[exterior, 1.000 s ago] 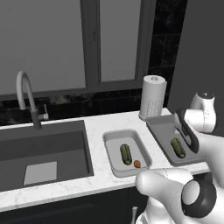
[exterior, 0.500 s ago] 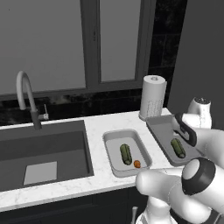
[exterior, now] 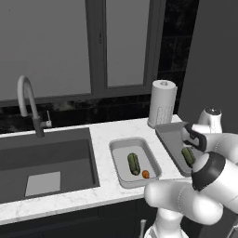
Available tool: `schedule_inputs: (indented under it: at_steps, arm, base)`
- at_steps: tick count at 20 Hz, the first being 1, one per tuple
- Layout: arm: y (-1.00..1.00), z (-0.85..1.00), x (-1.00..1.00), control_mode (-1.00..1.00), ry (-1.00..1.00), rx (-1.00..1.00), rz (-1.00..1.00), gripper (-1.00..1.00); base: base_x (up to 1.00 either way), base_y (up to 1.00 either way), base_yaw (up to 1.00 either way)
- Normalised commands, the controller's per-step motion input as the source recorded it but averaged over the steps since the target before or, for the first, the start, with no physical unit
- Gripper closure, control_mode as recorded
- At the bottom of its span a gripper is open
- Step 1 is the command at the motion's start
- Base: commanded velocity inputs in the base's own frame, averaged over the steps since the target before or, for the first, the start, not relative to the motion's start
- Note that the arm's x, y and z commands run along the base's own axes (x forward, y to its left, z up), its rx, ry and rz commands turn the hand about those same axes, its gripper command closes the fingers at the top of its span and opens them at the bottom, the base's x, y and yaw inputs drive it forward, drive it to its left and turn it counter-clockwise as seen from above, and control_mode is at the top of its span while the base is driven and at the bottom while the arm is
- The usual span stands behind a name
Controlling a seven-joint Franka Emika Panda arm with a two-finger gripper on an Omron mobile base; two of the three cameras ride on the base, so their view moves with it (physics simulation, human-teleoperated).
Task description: Place one cucumber and one chicken drumstick in each tupperware on the nearby counter, to pack two identical lunches.
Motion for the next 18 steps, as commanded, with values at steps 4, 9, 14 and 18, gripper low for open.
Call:
schedule_inputs:
  at_steps: [4, 9, 14, 18]
  arm:
    - [-0.07, -0.27, 0.10, -1.00, 0.00, 0.00, 0.00, 1.00]
    - [-0.01, -0.31, 0.13, -1.00, 0.00, 0.00, 0.00, 1.00]
    - [-0.03, -0.34, 0.20, -1.00, 0.00, 0.00, 0.00, 1.00]
    - [-0.01, -0.18, 0.09, -1.00, 0.00, 0.02, 0.00, -1.00]
  base:
    - [0.00, 0.00, 0.00]
    - [0.00, 0.00, 0.00]
    - [0.00, 0.00, 0.00]
    - [0.00, 0.00, 0.00]
